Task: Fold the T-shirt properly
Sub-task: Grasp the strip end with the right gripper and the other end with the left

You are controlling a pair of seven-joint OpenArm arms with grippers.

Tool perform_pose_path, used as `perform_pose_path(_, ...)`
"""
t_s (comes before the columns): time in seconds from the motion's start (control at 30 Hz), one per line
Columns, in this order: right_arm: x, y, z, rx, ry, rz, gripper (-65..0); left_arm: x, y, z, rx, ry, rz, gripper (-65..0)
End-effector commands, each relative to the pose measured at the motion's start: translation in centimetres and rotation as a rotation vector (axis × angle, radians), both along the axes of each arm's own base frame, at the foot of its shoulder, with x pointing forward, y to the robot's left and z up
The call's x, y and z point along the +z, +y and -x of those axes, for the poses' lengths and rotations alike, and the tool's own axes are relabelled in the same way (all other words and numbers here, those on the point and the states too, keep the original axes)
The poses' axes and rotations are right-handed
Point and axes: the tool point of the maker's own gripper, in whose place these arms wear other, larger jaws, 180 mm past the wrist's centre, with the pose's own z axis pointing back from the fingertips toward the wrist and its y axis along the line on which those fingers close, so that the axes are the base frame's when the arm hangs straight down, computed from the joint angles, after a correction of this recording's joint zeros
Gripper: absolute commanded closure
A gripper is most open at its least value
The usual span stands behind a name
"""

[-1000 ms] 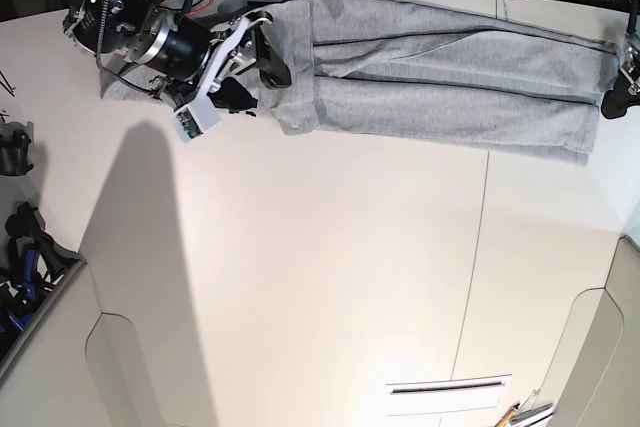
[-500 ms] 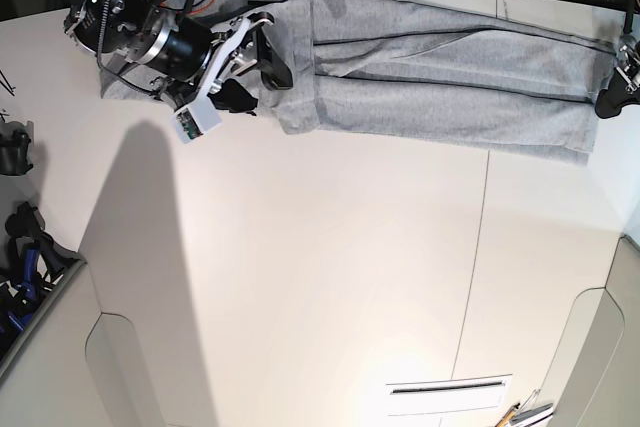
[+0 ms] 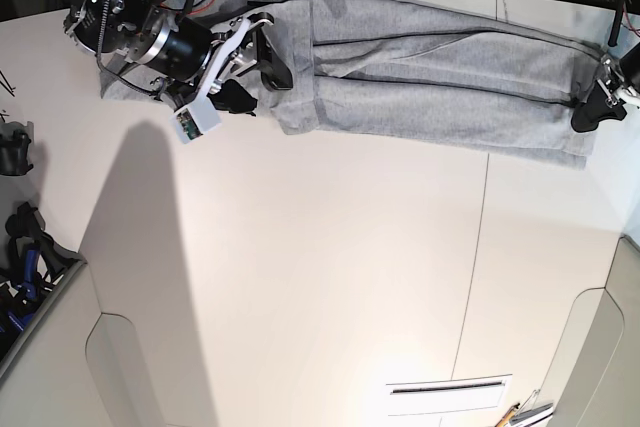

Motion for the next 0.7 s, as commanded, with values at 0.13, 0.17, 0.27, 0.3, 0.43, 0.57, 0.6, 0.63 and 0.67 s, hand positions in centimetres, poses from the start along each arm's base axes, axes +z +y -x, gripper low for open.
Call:
perform_pose_path(0.13,1.1,0.2,-0.4,-0.001,-0.043,-0.025,-36.0,-0.3,0.4,0.8,-0.033,0.05,-0.029,-29.6)
perform_pose_path(0.17,1.1,0.2,-0.5,-0.001,-0.043,-0.025,-36.0,-0.2,0.5,0.8,-0.035,0.051,-0.031,-26.1)
perform_pose_path(0.27,1.1,0.2,-0.5,0.0,-0.043,-0.025,-36.0,0.3,0.7,0.5,-0.029,0.036,-0.025,-10.6)
perform_pose_path(0.3,1.1,0.2,-0.5,-0.001,-0.043,-0.025,-36.0,0.6,0.8,0.2,-0.022,0.022,-0.016,-5.5)
perform_pose_path(0.43,0.9,-0.1,-0.6,-0.005,-0.045,0.0,-36.0,2.9,0.8,-1.0,-0.005,-0.055,0.047,0.0)
perform_pose_path(0.57,0.6,-1.1,-1.6,-0.022,-0.064,0.076,-36.0,5.4,0.2,-1.5,-0.07,-0.092,0.049,0.0)
perform_pose_path(0.6,0.6,-1.3,-1.8,-0.028,-0.069,0.085,-36.0,6.2,0.1,-1.8,-0.087,-0.111,0.035,0.0)
perform_pose_path(0.63,0.7,-1.6,-2.1,-0.039,-0.071,0.095,-36.0,7.0,0.0,-2.0,-0.1,-0.131,0.018,0.0)
perform_pose_path(0.67,0.6,-1.9,-2.3,-0.05,-0.072,0.105,-36.0,7.7,-0.2,-2.2,-0.115,-0.149,0.002,0.0)
